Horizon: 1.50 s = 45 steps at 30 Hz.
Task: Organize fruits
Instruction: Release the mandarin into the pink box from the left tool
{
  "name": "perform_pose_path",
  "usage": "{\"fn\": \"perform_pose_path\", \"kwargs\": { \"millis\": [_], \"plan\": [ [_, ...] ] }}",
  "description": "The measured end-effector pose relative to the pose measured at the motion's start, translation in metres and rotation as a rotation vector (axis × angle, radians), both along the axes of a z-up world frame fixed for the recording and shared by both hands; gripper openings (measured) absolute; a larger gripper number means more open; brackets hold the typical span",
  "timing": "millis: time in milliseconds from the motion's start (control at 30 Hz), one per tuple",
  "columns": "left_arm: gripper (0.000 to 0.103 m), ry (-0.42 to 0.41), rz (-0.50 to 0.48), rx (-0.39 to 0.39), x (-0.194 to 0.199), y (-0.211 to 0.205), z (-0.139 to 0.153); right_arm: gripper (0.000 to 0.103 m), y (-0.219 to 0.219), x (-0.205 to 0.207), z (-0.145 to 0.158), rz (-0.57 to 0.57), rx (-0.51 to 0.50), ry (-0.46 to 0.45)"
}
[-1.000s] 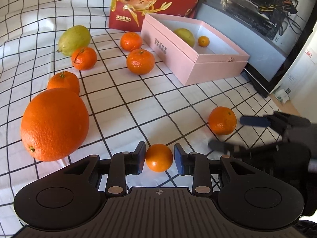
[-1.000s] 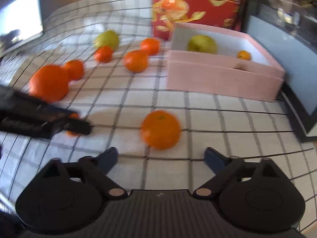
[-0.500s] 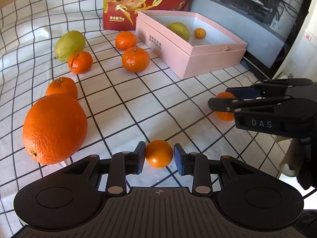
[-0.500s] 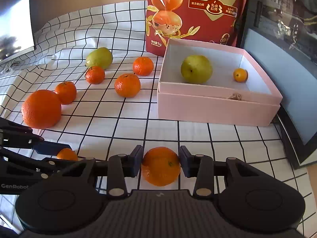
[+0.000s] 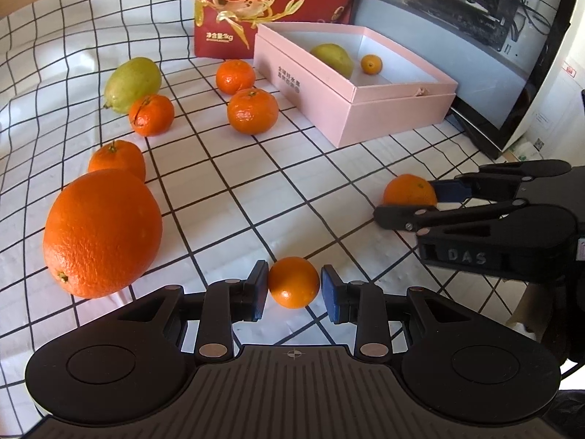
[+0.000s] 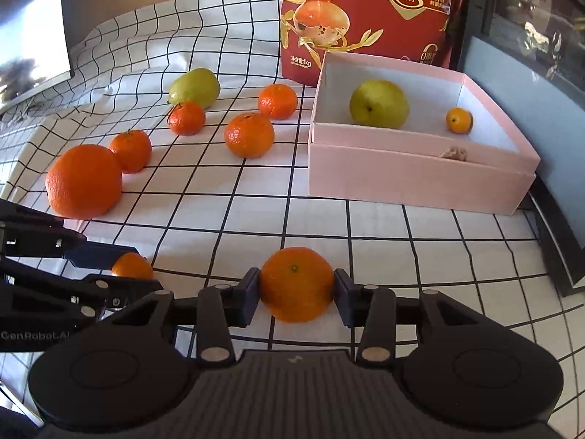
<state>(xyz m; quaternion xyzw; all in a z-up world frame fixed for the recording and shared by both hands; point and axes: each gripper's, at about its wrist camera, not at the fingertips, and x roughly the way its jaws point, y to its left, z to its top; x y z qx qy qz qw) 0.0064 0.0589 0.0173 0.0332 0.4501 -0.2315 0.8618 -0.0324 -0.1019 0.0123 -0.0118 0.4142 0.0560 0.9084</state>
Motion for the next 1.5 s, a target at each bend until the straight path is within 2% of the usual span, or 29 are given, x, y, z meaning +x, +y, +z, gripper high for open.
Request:
{"fn": "perform_pose_path", "kwargs": {
  "millis": [233, 333, 400, 467, 667, 767, 867, 933, 1000, 1100, 1200, 1300, 1500],
  "plan": [
    [0.034, -0.042, -0.028, 0.071, -0.006, -0.009, 0.001, 0.042, -0.016, -0.006, 0.018, -0.045, 0.012, -0.029],
    [0.033, -0.046, -0.017, 0.069, -0.005, -0.011, 0.001, 0.042, -0.027, -0.009, 0.024, -0.079, -0.003, -0.044],
    [0.033, -0.042, -0.008, 0.039, -0.002, -0.010, 0.004, 0.042, -0.034, -0.012, 0.027, -0.104, -0.009, -0.054],
    [0.033, -0.076, -0.006, 0.002, 0.000, -0.011, 0.014, 0.042, -0.042, -0.016, 0.029, -0.125, -0.010, -0.058],
    [0.033, -0.247, -0.059, -0.126, 0.023, -0.036, 0.076, 0.042, -0.058, -0.030, 0.035, -0.173, -0.003, -0.075],
    [0.033, -0.294, -0.092, -0.178, 0.049, -0.062, 0.107, 0.042, -0.063, -0.033, 0.038, -0.182, 0.016, -0.083],
    [0.036, -0.238, -0.121, -0.255, 0.088, -0.087, 0.123, 0.042, -0.065, -0.033, 0.039, -0.188, 0.021, -0.092],
    [0.035, -0.251, -0.075, -0.267, 0.103, -0.097, 0.124, 0.042, -0.066, -0.033, 0.039, -0.194, 0.027, -0.096],
    [0.035, -0.282, -0.031, -0.258, 0.111, -0.104, 0.122, 0.042, -0.068, -0.034, 0.039, -0.200, 0.034, -0.100],
    [0.035, -0.250, -0.012, -0.288, 0.110, -0.098, 0.112, 0.042, -0.072, -0.036, 0.035, -0.212, 0.044, -0.094],
    [0.035, -0.179, -0.016, -0.290, 0.100, -0.085, 0.096, 0.042, -0.077, -0.036, 0.029, -0.224, 0.054, -0.075],
    [0.035, -0.121, -0.012, -0.274, 0.073, -0.065, 0.080, 0.042, -0.081, -0.033, 0.027, -0.224, 0.049, -0.068],
    [0.035, 0.015, 0.021, -0.234, 0.013, -0.026, 0.045, 0.042, -0.086, -0.014, 0.044, -0.193, 0.022, -0.120]
  ]
}}
